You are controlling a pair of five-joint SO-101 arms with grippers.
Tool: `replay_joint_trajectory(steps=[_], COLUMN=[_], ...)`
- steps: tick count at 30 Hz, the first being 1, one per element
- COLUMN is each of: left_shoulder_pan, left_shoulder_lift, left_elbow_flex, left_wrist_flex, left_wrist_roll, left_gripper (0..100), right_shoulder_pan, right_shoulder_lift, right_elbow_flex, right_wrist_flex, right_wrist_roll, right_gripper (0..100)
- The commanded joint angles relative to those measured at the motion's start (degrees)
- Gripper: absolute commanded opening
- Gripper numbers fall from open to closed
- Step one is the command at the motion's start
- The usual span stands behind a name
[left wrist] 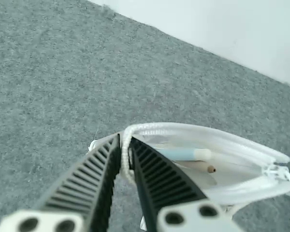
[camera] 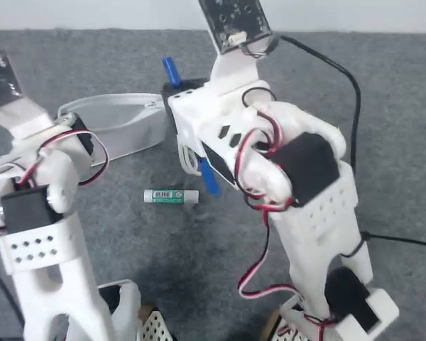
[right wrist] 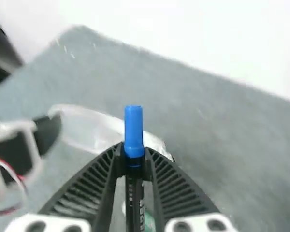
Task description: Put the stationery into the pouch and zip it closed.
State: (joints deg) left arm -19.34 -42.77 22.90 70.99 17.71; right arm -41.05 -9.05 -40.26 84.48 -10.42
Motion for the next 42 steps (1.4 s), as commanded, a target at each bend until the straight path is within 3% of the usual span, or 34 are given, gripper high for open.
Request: replay_joint_trajectory(steps=[1,6,17,22,29,36,42], left_shoulder_pan=[-0.09,-0.09,0.00,0.00,-0.09,-0.09,-0.09], left_shoulder_lift=[0.00,0.00,0.00,0.00,0.00,0.00,0.00], left_elbow_flex=[-0.22,-0.22,-0.22,-0.22,-0.22,-0.22,-0.22], left_wrist_flex=[-1.14,-1.23,-1.32,-1.05,-1.05,-1.05,-0.97], left_wrist_roll=[-0.26,-0.26,-0.26,-0.26,-0.26,-0.26,-0.26], left_gripper=[1,1,1,1,1,1,1], right_shoulder_pan=[-1.19,-0.84,-0.84,1.80,3.56,2.42,-2.15], right_shoulder_lift=[-4.70,-5.49,-5.49,-5.32,-5.49,-5.67,-7.08], right_elbow_flex=[-2.99,-2.99,-2.73,-2.73,-2.73,-1.23,-1.32], right_wrist_flex=[-7.69,-13.49,-15.78,-19.12,-20.53,-15.43,-3.12], right_wrist_roll=[-0.70,-0.53,-0.97,-10.11,-14.51,-6.33,-1.76], right_gripper=[0.6,0.6,0.6,0.6,0.6,0.6,0.6])
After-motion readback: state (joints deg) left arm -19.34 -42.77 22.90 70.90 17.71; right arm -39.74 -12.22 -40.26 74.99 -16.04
